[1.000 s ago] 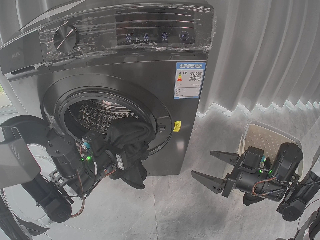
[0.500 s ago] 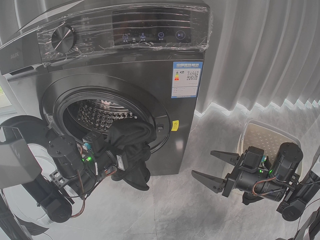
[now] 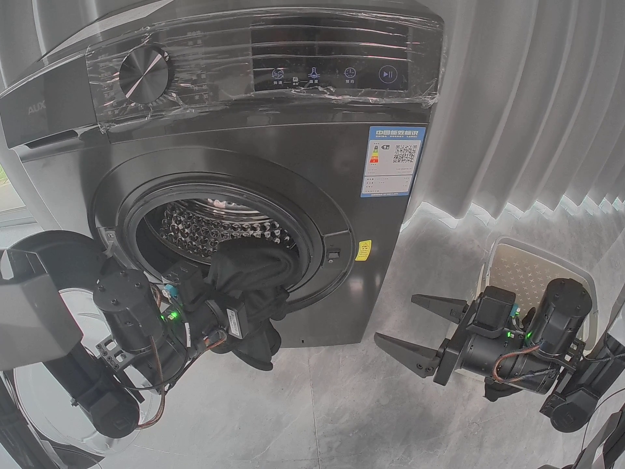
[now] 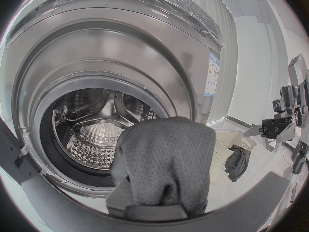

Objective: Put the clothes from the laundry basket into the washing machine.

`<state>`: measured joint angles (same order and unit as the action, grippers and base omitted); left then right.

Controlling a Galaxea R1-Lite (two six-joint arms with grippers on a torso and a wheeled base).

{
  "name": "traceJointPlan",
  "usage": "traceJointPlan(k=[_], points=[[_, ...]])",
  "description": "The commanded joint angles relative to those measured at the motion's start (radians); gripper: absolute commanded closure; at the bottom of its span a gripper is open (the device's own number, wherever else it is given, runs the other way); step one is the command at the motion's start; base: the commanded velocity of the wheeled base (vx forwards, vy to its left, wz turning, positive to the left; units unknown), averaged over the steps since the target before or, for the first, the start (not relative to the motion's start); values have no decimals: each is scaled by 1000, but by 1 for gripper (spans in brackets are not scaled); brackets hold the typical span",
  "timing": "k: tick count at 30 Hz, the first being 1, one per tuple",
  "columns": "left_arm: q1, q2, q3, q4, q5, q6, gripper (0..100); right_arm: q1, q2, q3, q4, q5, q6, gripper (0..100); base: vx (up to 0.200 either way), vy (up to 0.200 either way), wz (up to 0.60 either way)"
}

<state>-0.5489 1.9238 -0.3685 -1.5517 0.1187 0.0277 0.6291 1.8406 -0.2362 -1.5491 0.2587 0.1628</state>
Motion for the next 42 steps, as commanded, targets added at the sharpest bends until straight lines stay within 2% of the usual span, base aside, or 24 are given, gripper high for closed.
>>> traceJointPlan(k=[1, 3, 42], points=[[1, 1, 5, -1, 1, 0, 100, 1, 2, 0, 0, 1, 0, 0, 0, 200, 0], [3, 1, 5, -1, 1, 0, 100, 1, 2, 0, 0, 1, 0, 0, 0, 200, 0], [4, 7, 6, -1, -2, -11, 100, 1, 2, 1, 0, 1, -2, 0, 0, 0, 0]])
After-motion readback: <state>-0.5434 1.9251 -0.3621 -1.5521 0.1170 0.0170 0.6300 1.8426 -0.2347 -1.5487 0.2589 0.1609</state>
